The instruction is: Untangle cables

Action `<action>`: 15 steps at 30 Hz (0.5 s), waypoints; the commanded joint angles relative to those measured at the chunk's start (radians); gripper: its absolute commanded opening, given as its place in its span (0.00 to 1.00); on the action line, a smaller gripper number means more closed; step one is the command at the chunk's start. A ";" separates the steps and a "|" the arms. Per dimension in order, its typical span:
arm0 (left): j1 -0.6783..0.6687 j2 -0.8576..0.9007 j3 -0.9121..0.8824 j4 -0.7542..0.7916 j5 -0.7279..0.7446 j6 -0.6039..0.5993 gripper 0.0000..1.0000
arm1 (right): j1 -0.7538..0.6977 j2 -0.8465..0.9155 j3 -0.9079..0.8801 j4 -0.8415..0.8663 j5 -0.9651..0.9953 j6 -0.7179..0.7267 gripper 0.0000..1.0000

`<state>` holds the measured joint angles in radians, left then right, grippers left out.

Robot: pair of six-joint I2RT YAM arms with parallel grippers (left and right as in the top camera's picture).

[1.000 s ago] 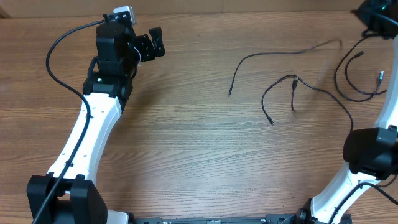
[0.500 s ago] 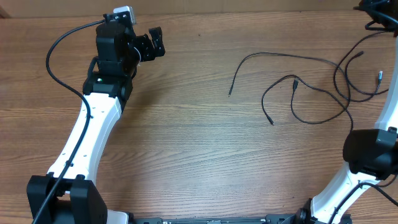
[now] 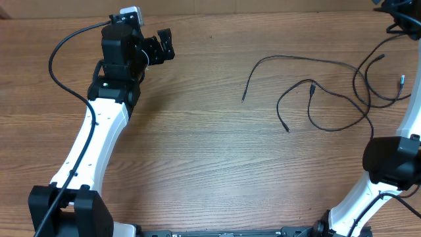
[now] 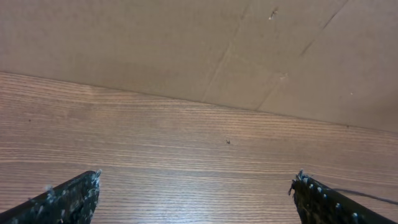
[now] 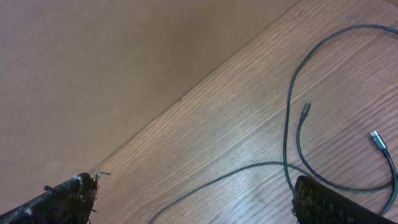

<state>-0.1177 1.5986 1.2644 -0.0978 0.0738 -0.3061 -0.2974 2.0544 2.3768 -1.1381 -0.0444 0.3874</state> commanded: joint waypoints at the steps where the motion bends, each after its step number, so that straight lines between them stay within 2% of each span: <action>1: 0.002 -0.002 0.008 0.005 -0.003 0.022 1.00 | 0.011 -0.023 0.019 -0.014 0.009 0.008 1.00; 8: 0.002 -0.002 0.008 0.006 -0.003 0.022 0.99 | 0.066 0.007 0.018 -0.071 0.000 0.151 1.00; 15: 0.002 -0.002 0.008 0.005 -0.003 0.022 0.99 | 0.191 0.103 0.018 -0.053 -0.002 0.305 1.00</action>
<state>-0.1177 1.5986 1.2644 -0.0975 0.0738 -0.3058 -0.1623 2.0892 2.3768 -1.2003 -0.0452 0.5838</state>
